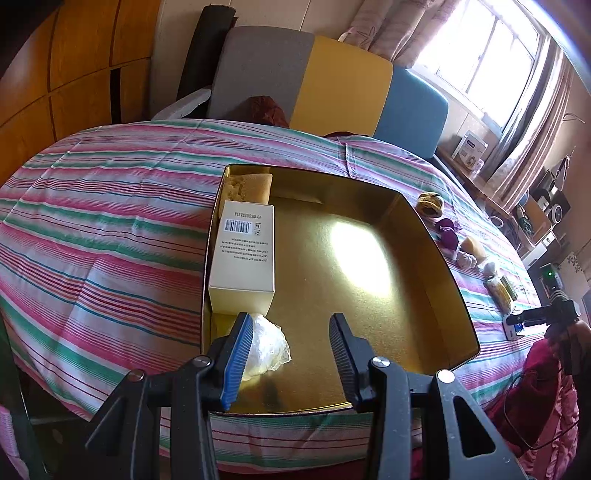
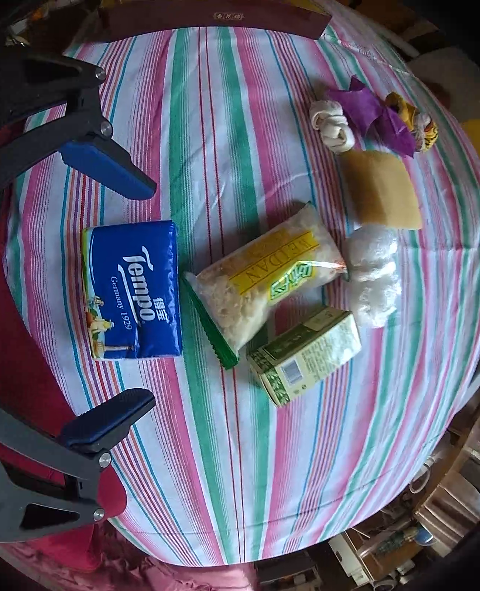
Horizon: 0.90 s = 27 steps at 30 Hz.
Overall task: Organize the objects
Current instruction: 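Carry the blue Tempo pack into the gold tray and open the right gripper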
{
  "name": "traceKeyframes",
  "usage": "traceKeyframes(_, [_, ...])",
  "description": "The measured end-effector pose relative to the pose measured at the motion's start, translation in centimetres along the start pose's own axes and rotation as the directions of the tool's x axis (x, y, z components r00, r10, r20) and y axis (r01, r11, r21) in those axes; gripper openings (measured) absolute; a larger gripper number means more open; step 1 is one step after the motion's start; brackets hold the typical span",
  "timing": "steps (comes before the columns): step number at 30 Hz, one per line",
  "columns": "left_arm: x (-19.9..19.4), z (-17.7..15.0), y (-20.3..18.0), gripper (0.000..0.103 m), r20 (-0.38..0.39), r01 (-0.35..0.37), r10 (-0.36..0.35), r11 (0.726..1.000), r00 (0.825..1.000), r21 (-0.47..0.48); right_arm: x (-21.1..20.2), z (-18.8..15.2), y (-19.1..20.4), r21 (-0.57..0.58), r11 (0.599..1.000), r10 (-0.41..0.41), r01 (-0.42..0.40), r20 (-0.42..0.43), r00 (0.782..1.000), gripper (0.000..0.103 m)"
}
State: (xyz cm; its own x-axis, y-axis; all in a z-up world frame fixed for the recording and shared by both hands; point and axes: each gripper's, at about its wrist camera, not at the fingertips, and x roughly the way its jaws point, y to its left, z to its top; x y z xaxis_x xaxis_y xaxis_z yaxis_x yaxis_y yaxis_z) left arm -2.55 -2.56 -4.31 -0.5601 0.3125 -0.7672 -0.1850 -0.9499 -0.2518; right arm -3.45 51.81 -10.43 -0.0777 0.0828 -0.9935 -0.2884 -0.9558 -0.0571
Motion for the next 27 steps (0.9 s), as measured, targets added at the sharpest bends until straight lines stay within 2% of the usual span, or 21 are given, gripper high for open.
traceKeyframes(2, [-0.1, 0.1, 0.2, 0.043, 0.004, -0.004, 0.004, 1.0, 1.0, -0.005, 0.6, 0.1, 0.7, -0.025, 0.999, -0.021, 0.021, -0.007, 1.0, 0.073])
traceKeyframes(4, [-0.4, 0.1, 0.6, 0.043, 0.008, -0.011, 0.011, 1.0, 1.0, -0.009, 0.2, -0.2, 1.5, -0.05, 0.997, -0.065, 0.066, 0.016, 0.998, 0.072])
traceKeyframes(7, [-0.6, 0.3, 1.2, 0.043, 0.014, -0.035, 0.035, 0.999, 0.999, -0.013, -2.4, -1.3, 3.4, -0.1, 0.993, -0.054, 0.063, 0.085, 0.995, 0.072])
traceKeyframes(9, [-0.7, 0.4, 1.8, 0.043, 0.019, -0.052, 0.052, 0.998, 0.998, -0.029, -5.3, -2.2, 5.3, -0.15, 0.989, 0.02, 0.004, 0.162, 0.987, 0.073])
traceKeyframes(11, [-0.8, 0.5, 2.6, 0.043, 0.022, -0.071, 0.072, 0.996, 0.997, -0.058, -8.2, -3.0, 8.0, -0.225, 0.97, 0.147, -0.093, 0.235, 0.961, 0.073])
traceKeyframes(13, [-1.0, 0.4, 3.4, 0.043, 0.02, -0.094, 0.096, 0.992, 0.995, -0.083, -10.3, -3.7, 12.6, -0.318, 0.941, 0.211, -0.116, 0.281, 0.936, 0.073])
traceKeyframes(17, [-1.6, 0.3, 4.9, 0.043, 0.025, -0.117, 0.121, 0.986, 0.992, -0.121, -12.1, -5.4, 21.3, -0.499, 0.846, 0.368, -0.185, 0.297, 0.881, 0.073])
traceKeyframes(19, [-1.9, 0.1, 5.3, 0.043, 0.029, -0.123, 0.128, 0.984, 0.991, -0.129, -12.1, -6.2, 25.7, -0.576, 0.793, 0.421, -0.199, 0.283, 0.862, 0.073])
traceKeyframes(20, [-2.1, 0.1, 5.5, 0.043, 0.031, -0.125, 0.13, 0.983, 0.991, -0.131, -12.0, -6.5, 27.9, -0.602, 0.773, 0.434, -0.2, 0.271, 0.859, 0.073])
traceKeyframes(23, [-2.2, 0.0, 5.9, 0.043, 0.039, -0.128, 0.135, 0.982, 0.99, -0.14, -10.2, -7.0, 33.5, -0.662, 0.721, 0.443, -0.207, 0.209, 0.872, 0.074])
traceKeyframes(27, [-2.3, 0.0, 6.3, 0.045, 0.045, -0.131, 0.139, 0.98, 0.989, -0.152, -6.7, -7.4, 39.4, -0.681, 0.7, 0.407, -0.216, 0.132, 0.904, 0.074])
